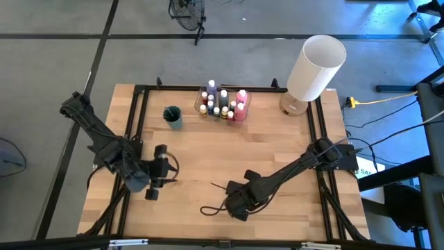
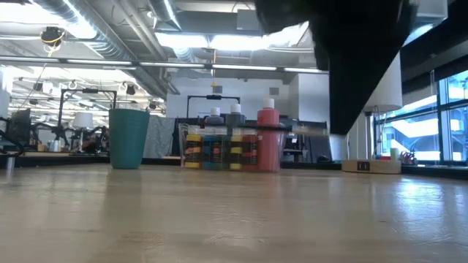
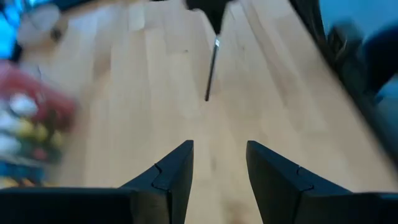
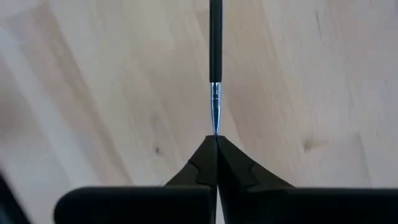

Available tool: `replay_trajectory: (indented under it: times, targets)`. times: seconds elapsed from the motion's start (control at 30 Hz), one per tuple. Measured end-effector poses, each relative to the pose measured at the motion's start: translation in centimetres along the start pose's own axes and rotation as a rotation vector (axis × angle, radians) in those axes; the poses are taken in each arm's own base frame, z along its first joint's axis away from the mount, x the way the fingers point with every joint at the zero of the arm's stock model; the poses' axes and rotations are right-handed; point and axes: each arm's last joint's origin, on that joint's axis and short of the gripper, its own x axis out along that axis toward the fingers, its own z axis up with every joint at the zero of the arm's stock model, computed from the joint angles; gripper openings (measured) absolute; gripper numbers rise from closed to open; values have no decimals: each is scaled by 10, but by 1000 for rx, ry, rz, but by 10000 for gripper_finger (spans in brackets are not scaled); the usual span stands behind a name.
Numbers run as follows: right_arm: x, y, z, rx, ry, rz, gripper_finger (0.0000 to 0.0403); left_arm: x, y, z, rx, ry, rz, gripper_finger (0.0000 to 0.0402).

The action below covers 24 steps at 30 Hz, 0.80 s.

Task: Pick & Place Paint Supplies
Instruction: Put the silver paint brush into the green cup

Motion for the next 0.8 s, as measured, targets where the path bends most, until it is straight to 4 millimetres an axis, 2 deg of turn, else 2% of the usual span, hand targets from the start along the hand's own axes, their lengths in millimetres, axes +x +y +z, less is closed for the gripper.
replay_trajectory:
  times: [0.13, 0.3, 0.53, 0.8]
  targets:
    - [-15, -1, 9, -7, -34, 5, 0, 11, -15, -3, 229, 19, 60, 143]
    - [-25, -4, 22, -20, -72, 22, 0, 35, -30, -5, 354, 43, 188, 143]
    - [-25, -14, 35, 11, -100, 18, 0, 68, -37, -9, 497, 70, 482, 143]
    - [-24, -23, 57, 78, -195, 54, 0, 88, -46, -16, 609, 132, 527, 143]
